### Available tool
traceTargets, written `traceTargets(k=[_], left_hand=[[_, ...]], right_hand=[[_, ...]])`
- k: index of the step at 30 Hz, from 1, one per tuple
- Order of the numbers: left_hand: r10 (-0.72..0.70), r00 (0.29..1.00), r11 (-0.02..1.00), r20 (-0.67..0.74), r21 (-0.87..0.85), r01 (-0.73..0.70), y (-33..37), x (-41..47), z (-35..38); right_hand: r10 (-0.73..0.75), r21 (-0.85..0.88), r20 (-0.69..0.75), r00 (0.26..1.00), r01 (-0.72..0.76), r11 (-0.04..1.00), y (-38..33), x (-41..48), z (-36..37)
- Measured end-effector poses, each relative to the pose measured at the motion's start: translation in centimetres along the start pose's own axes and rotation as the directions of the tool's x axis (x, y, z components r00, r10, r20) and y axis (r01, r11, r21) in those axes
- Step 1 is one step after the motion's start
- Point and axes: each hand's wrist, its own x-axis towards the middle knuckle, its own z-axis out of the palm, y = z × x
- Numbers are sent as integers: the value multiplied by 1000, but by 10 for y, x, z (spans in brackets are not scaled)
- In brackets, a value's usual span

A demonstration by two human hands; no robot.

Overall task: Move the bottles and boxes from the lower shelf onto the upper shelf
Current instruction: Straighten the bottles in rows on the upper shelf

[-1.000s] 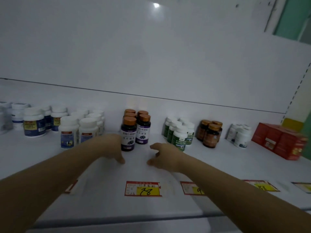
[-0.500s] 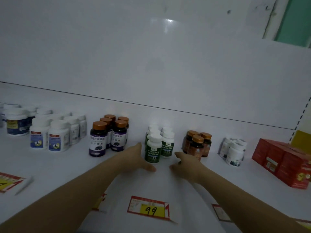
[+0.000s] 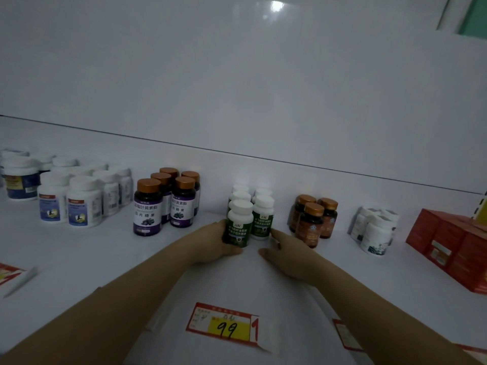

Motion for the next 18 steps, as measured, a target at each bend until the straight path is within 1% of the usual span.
traceTargets(k=[5, 11, 18], left_hand=[[10, 1000, 1000, -9, 9, -10, -3, 1, 2], [18, 1000, 999, 22, 29, -19, -1, 1, 0], [15, 1000, 998, 25, 54, -17, -2, 1, -1]], right_hand=[[13, 6, -8, 1000, -13, 1000, 0, 0, 1], [33, 21, -29, 999, -32, 999, -2, -1, 1], [62, 39, -33, 998, -60, 997, -4, -2, -1]])
